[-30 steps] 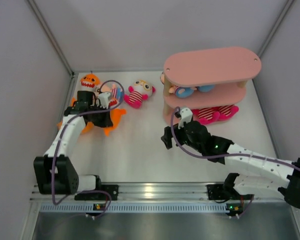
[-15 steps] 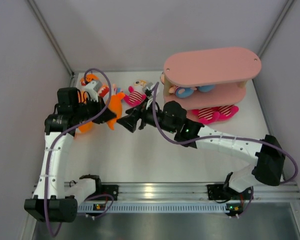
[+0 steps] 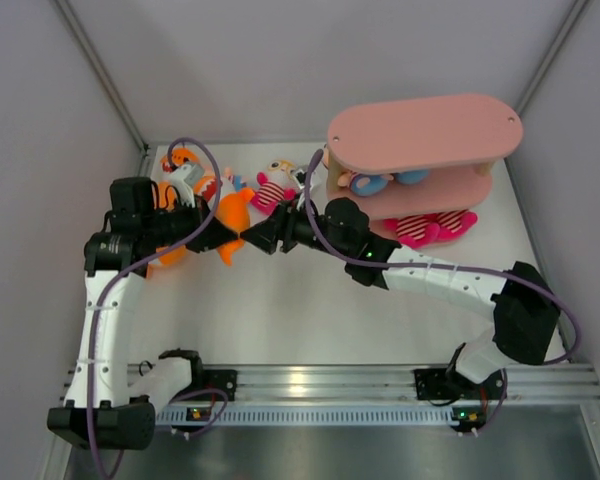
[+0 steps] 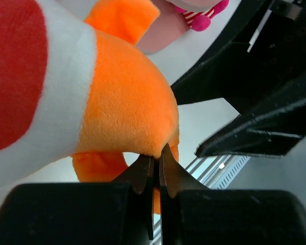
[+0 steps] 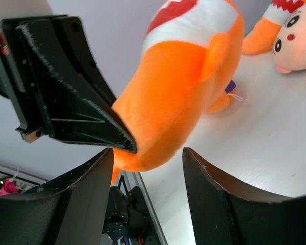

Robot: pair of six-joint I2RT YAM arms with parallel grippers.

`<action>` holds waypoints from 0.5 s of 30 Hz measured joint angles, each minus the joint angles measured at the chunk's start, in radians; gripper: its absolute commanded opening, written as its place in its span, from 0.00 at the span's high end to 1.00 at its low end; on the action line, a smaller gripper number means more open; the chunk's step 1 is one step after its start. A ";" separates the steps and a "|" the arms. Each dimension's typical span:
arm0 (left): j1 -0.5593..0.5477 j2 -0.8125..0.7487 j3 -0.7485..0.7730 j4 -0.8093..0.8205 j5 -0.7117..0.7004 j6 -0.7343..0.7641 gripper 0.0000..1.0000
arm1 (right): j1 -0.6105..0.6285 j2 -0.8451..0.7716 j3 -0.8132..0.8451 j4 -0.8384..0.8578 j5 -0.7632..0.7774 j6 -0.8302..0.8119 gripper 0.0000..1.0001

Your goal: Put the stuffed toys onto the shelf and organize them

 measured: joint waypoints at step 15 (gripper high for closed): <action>0.000 -0.004 0.002 -0.029 0.024 0.012 1.00 | -0.040 0.085 -0.009 0.174 -0.089 0.153 1.00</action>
